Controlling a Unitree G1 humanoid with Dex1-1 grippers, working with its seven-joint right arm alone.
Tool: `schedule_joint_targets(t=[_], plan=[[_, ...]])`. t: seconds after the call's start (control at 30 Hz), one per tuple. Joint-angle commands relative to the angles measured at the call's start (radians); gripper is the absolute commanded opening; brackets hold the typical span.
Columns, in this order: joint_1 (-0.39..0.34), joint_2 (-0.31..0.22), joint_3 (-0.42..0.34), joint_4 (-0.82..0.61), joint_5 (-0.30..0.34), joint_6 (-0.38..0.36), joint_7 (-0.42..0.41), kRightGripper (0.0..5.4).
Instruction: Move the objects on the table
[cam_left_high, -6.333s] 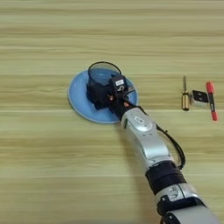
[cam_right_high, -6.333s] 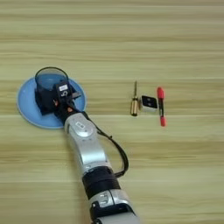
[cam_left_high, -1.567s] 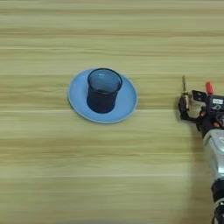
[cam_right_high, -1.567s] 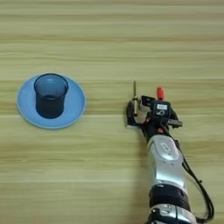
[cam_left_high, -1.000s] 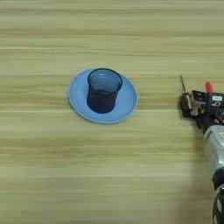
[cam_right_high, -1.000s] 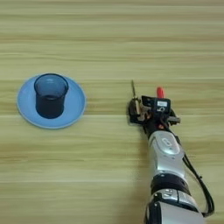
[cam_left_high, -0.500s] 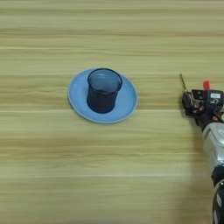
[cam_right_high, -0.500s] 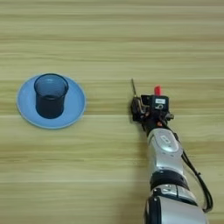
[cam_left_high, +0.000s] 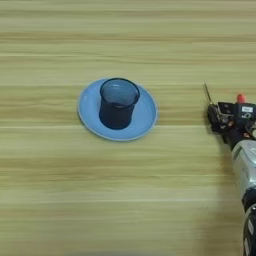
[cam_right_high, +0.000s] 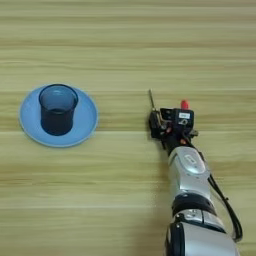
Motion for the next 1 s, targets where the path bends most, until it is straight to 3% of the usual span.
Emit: schedule_joint_targets(t=[0.03, 0.4, 0.67, 0.9, 1.0], plan=[[-0.049, -0.007, 0.007, -0.024, 0.024, 0.050, 0.037, 3.39], [0.022, 0.095, 0.088, -0.218, 0.031, 0.129, 0.083, 3.38], [0.040, 0.154, 0.146, -0.255, 0.015, 0.159, 0.081, 3.37], [0.049, 0.166, 0.157, -0.253, 0.013, 0.160, 0.067, 3.37], [0.051, 0.161, 0.156, -0.259, 0.004, 0.152, 0.047, 3.93]])
